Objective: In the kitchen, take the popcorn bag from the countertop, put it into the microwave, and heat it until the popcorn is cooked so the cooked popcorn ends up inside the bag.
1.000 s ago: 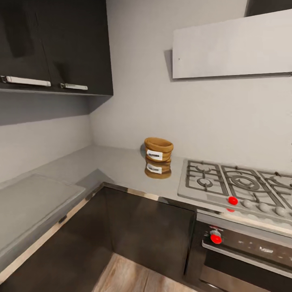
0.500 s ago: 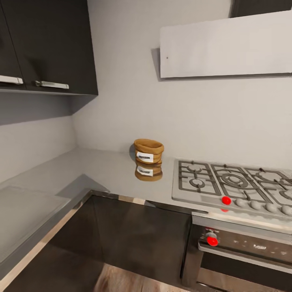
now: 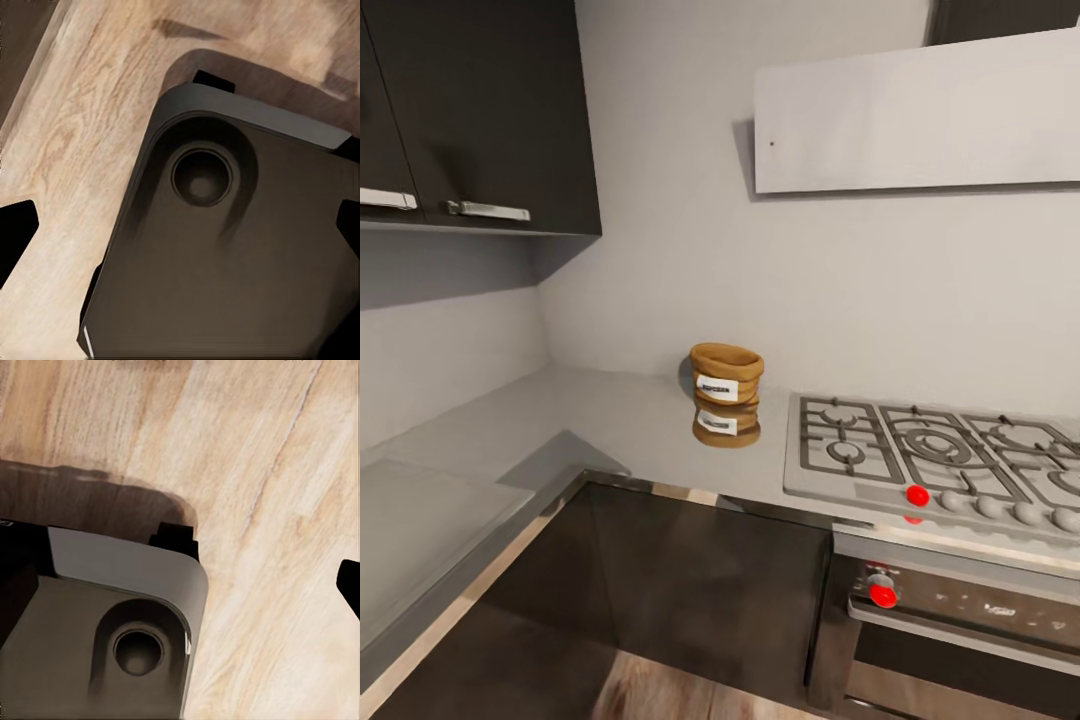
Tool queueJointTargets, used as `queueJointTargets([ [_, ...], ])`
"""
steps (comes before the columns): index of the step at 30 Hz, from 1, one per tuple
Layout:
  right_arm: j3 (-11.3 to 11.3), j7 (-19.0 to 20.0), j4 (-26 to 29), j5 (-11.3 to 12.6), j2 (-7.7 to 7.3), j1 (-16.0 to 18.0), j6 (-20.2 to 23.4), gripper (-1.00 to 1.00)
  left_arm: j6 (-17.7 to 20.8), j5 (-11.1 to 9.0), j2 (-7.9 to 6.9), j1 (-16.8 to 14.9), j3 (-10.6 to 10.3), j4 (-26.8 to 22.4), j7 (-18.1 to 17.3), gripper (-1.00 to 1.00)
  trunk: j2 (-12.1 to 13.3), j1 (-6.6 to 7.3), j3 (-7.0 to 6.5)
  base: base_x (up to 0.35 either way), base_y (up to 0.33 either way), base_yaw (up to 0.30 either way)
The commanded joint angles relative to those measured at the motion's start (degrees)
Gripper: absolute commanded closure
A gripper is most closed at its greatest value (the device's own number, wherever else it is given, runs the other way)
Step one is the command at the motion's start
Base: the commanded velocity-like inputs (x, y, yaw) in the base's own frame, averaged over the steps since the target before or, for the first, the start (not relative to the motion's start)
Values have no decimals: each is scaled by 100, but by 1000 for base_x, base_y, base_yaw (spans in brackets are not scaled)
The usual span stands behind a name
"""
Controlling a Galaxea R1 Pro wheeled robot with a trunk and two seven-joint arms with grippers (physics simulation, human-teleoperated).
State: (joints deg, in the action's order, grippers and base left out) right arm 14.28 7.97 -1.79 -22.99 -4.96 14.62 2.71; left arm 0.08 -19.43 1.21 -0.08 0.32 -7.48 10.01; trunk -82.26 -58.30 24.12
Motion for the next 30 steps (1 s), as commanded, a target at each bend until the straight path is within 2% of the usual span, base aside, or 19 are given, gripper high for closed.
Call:
queueJointTargets([
  [1,48,17,-6,-47,-3,6,11,-100,2,-28,2,-1,-2,-7,19,-100,38,23,-13,0,0,0],
  [30,40,12,-6,-86,9,6,14,-100,1,-17,-5,-1,-33,-25,10,-100,1201,660,-533,0,0,0],
])
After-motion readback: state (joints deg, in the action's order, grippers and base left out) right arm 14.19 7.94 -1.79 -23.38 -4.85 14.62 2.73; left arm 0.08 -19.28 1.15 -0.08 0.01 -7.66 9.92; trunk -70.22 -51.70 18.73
